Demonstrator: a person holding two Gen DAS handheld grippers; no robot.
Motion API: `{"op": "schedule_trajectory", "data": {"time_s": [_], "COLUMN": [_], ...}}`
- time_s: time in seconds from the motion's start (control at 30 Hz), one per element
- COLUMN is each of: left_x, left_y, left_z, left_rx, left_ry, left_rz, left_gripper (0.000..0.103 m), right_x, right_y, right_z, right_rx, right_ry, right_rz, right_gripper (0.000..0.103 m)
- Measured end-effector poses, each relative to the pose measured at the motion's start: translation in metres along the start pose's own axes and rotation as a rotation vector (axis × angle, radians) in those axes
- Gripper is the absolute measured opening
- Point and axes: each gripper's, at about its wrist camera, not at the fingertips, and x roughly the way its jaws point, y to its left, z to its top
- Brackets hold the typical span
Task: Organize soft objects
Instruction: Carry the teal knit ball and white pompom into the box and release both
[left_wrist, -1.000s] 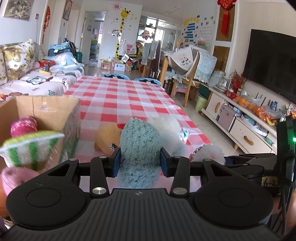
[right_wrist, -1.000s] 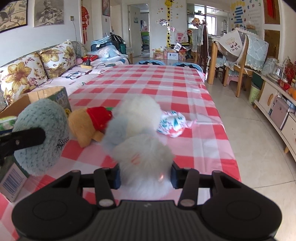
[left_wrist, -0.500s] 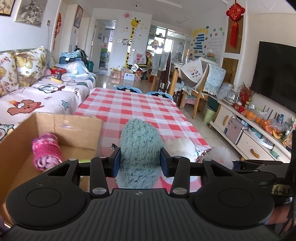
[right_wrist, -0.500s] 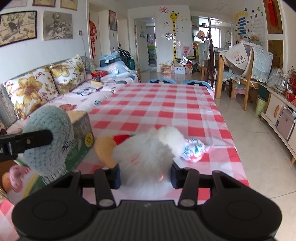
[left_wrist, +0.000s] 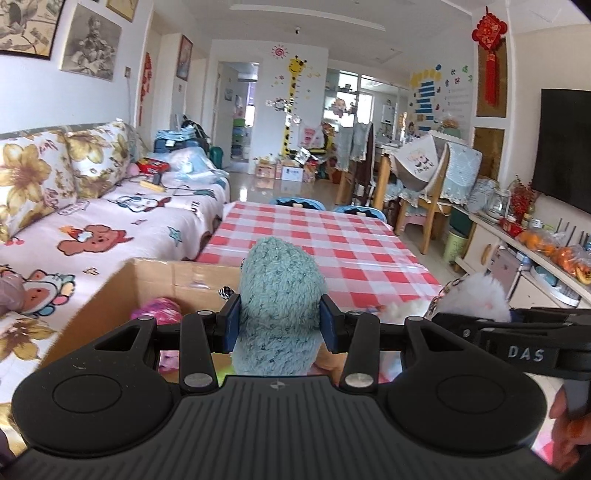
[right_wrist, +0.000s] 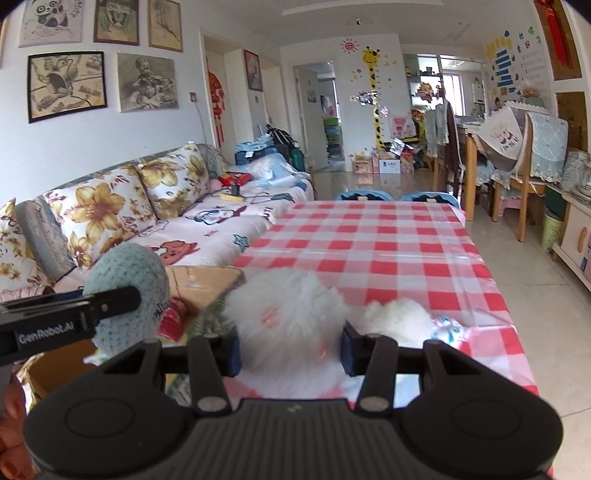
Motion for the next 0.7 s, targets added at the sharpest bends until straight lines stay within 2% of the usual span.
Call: {"op": "schedule_trajectory", "data": {"time_s": [0.4, 0.7], "left_x": [-0.002, 0.004], "left_y": [0.008, 0.015], "left_z": [0.004, -0.001], "left_rx": [-0.034, -0.046], "left_ry": [-0.004, 0.033], "left_rz": [0.073, 0.127], "left_gripper": [0.054, 0.054], "right_x": [0.012, 0.03], "right_y": [0.04, 0.064], "right_z": [0.011, 0.021], "right_rx": [-0.033, -0.053], "right_ry": [-0.025, -0.033], "right_rz": [0.07, 0.098], "right_gripper": [0.047, 0.047]}}
